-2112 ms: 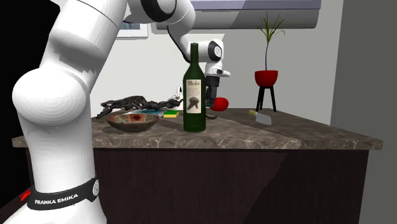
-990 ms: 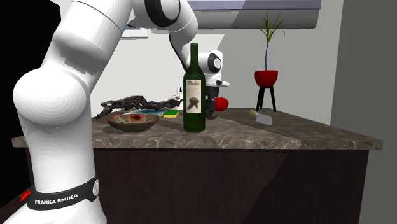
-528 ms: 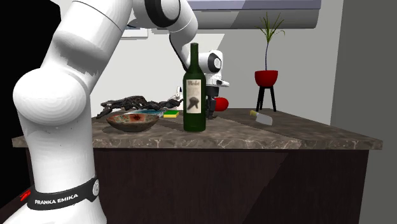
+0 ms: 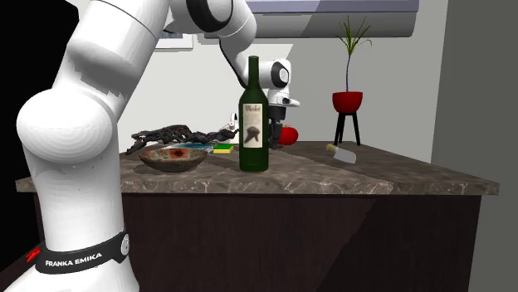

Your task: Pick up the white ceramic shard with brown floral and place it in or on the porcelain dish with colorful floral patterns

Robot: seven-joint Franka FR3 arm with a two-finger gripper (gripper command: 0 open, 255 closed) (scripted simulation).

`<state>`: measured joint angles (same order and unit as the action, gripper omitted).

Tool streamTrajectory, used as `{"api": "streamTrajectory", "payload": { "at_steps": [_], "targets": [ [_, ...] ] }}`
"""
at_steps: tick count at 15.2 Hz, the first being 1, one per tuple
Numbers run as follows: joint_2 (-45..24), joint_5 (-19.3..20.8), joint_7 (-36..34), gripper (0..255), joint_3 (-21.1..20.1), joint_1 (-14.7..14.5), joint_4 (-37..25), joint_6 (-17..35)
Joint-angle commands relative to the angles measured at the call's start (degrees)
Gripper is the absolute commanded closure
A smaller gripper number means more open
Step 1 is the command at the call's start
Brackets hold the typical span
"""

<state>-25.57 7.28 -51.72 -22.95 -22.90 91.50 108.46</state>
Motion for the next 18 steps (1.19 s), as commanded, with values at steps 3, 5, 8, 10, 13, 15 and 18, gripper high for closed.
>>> {"api": "streamTrajectory", "payload": {
  "at_steps": [3, 5, 8, 10, 13, 15, 18],
  "targets": [
    [0.8, -0.4, 0.1, 255, -0.2, 0.0, -1.9, -2.7],
    [1.2, -0.5, 0.2, 255, -0.3, 0.0, -2.9, -4.0],
    [1.7, -0.8, 0.3, 255, -0.4, 0.0, -4.5, -6.1],
    [1.9, -0.9, 0.3, 255, -0.5, -0.1, -5.7, -7.5],
    [2.2, -1.0, 0.4, 255, -0.6, -0.2, -7.6, -9.7],
    [2.4, -1.1, 0.4, 255, -0.6, -0.3, -9.0, -11.2],
    [2.4, -1.1, 0.4, 255, -0.7, -0.4, -10.5, -12.7]
  ]
}}
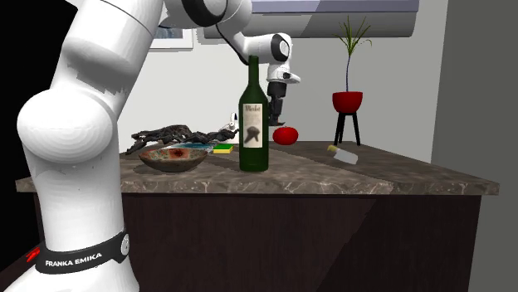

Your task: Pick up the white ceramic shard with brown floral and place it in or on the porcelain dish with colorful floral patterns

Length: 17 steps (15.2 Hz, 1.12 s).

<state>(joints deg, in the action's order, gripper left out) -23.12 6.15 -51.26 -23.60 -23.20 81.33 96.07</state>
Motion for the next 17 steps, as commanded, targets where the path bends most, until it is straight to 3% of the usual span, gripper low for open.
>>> {"api": "streamTrajectory", "payload": {
  "at_steps": [1, 9, 17],
  "targets": [
    [2.7, -0.9, 0.0, 255, -0.3, 0.6, 3.6, 1.0],
    [22.8, -9.0, 2.0, 255, -1.8, 3.2, 28.8, 7.8],
    [41.7, -17.2, 4.5, 255, -1.4, 1.0, 47.4, 8.8]
  ]
}}
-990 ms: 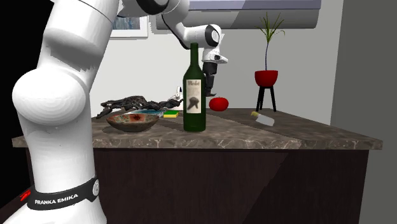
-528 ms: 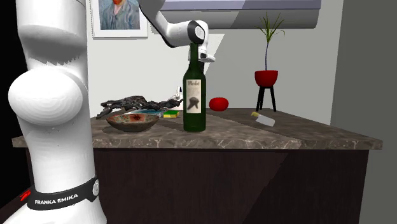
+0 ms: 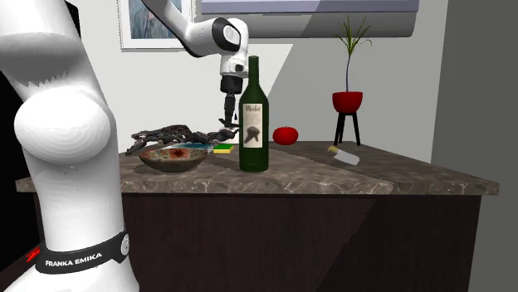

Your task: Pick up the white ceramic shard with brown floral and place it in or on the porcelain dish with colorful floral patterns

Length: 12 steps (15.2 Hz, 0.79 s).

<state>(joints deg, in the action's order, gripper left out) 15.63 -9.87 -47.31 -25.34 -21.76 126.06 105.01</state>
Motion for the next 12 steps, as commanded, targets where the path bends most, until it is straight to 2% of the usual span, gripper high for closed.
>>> {"api": "streamTrajectory", "payload": {
  "at_steps": [1, 6, 12],
  "targets": [
    [5.3, -2.1, 0.7, 255, 0.4, -1.0, 4.7, -0.3],
    [17.1, -6.3, 0.9, 255, 1.1, -4.5, 13.8, -2.7],
    [31.6, -10.6, -0.9, 255, 1.6, -10.0, 22.9, -8.1]
  ]
}}
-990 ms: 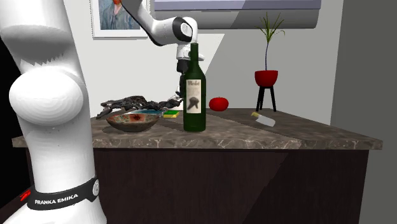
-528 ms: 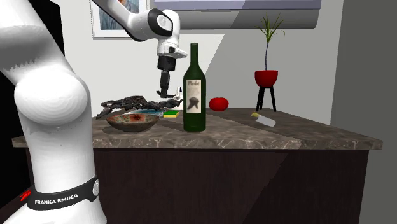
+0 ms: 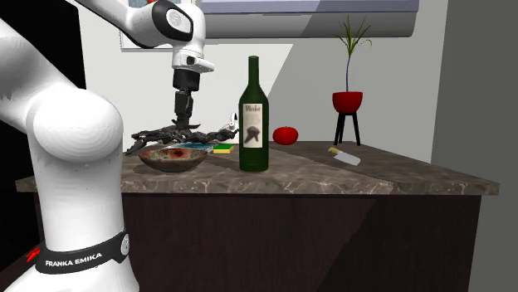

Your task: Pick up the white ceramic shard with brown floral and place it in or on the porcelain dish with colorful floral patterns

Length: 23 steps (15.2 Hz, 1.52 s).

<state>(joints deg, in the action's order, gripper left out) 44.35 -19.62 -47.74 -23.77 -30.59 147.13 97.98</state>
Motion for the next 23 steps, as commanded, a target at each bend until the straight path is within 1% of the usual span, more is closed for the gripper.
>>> {"api": "streamTrajectory", "payload": {
  "at_steps": [1, 14, 21, 22, 23],
  "targets": [
    [6.4, -1.8, -1.2, 255, 0.1, -2.6, 3.6, -2.8],
    [4.4, -5.1, -0.3, 255, -3.4, -3.6, 12.0, 7.5],
    [4.4, -5.1, -0.3, 255, -3.4, -3.6, 12.0, 7.5],
    [4.4, -5.1, -0.3, 0, -3.4, -3.6, 12.0, 7.5],
    [4.4, -5.1, -0.3, 0, -3.4, -3.6, 12.0, 7.5]
  ]
}}
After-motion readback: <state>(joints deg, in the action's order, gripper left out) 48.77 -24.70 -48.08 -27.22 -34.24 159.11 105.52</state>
